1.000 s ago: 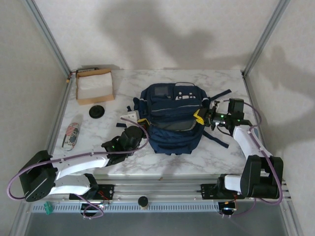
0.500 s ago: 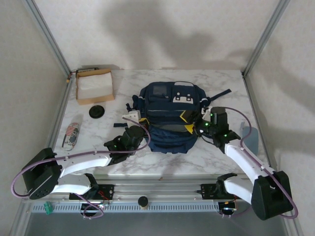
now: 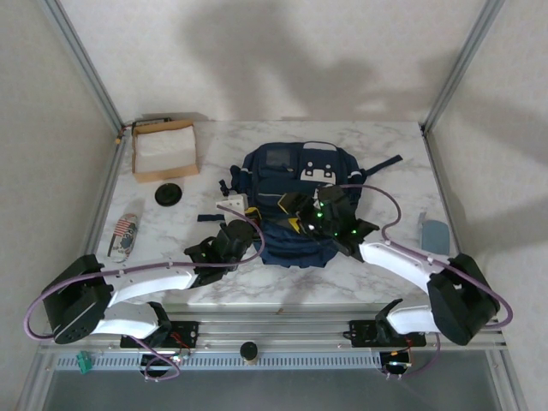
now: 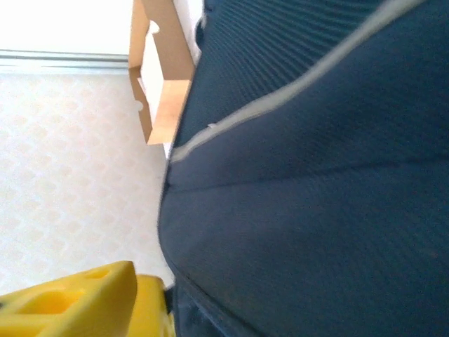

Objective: Pack the student bag

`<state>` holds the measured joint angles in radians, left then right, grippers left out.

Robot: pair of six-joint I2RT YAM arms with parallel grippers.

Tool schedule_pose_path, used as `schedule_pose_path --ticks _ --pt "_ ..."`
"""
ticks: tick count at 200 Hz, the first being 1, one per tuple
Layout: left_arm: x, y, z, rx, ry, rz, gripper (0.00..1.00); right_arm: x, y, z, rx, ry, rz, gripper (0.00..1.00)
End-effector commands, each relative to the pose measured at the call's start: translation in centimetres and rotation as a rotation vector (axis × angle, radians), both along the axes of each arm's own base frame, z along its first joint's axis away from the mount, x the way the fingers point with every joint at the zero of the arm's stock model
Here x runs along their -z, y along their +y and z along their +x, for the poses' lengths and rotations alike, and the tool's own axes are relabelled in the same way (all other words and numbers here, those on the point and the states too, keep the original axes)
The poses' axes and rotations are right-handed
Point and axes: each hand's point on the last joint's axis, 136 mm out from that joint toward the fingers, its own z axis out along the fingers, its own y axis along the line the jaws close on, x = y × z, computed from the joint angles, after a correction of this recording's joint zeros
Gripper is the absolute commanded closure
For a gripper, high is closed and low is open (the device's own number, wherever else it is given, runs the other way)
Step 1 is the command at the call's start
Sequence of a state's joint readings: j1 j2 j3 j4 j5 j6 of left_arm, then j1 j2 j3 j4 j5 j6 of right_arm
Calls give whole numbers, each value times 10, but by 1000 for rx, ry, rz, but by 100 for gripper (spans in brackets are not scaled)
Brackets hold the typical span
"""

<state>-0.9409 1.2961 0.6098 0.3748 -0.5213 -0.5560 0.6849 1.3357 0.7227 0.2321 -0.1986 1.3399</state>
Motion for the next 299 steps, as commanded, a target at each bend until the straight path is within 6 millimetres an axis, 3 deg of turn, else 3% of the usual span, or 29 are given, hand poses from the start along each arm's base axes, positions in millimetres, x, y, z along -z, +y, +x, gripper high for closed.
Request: schedule_pose_path --ticks 1,30,50,70,143,198,239,268,287,299 --pt "-19 -8 5 -6 -45 -23 100 -25 -2 27 116 -90 26 43" --pt "-14 -8 6 -10 -40 1 100 -17 -4 33 146 -83 15 61" --pt "-10 -5 8 -29 -38 17 100 -21 -3 32 135 -95 15 84" --pt "-8 1 10 -63 -41 29 100 -27 -4 28 105 -104 -13 100" --pt "-2 51 32 -251 -62 26 100 -47 -32 5 -48 -105 28 100" --pt "-7 75 79 -310 -87 -33 100 -59 -26 6 -250 -115 78 100" --pt "-3 76 111 -307 -75 -35 100 -85 -61 23 -218 -196 113 100" --pt "5 68 127 -299 -51 -2 100 -81 -50 21 -282 -221 135 100" --pt "11 65 128 -289 -31 -4 100 -68 -47 22 -288 -210 132 100" --pt "12 63 126 -271 -23 -14 100 -70 -44 23 -297 -230 138 100"
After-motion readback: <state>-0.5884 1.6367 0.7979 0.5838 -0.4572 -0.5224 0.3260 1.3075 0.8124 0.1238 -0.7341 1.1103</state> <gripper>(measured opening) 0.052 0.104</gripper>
